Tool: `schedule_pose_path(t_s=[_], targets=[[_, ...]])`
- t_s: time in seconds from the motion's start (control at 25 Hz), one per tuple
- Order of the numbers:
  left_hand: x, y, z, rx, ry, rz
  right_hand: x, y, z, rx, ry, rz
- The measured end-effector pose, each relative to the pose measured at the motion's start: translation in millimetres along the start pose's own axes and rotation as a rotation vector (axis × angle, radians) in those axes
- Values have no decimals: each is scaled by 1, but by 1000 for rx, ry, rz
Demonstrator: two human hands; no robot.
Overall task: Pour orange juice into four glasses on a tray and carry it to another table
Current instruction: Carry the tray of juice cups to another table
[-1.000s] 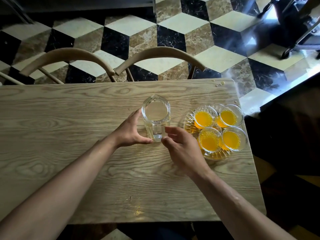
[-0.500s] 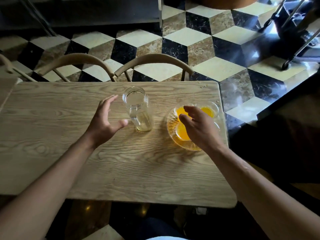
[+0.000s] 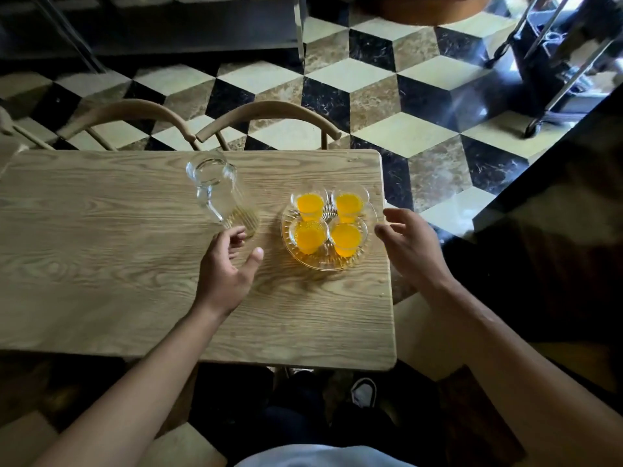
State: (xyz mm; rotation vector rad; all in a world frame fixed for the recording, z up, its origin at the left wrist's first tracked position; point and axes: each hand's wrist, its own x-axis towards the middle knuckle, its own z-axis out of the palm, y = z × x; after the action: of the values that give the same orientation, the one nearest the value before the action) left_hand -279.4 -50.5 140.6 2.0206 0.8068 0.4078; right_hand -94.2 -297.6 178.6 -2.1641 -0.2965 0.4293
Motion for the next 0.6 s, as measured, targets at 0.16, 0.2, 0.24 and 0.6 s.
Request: schedule_pose_path(t_s=[0.16,0.2,0.24,0.6], targets=[[14,-19,28,5,-69,-178,11,29,-4,-9,27,118],[20,-23,33,30,-73,-213,13,35,-1,-25,41,136],[26,-26,37,36,-82,-240,16,39,3,-34,53,152],[84,-61,73,66,-213,-323,49,74,47,-11,89,319]])
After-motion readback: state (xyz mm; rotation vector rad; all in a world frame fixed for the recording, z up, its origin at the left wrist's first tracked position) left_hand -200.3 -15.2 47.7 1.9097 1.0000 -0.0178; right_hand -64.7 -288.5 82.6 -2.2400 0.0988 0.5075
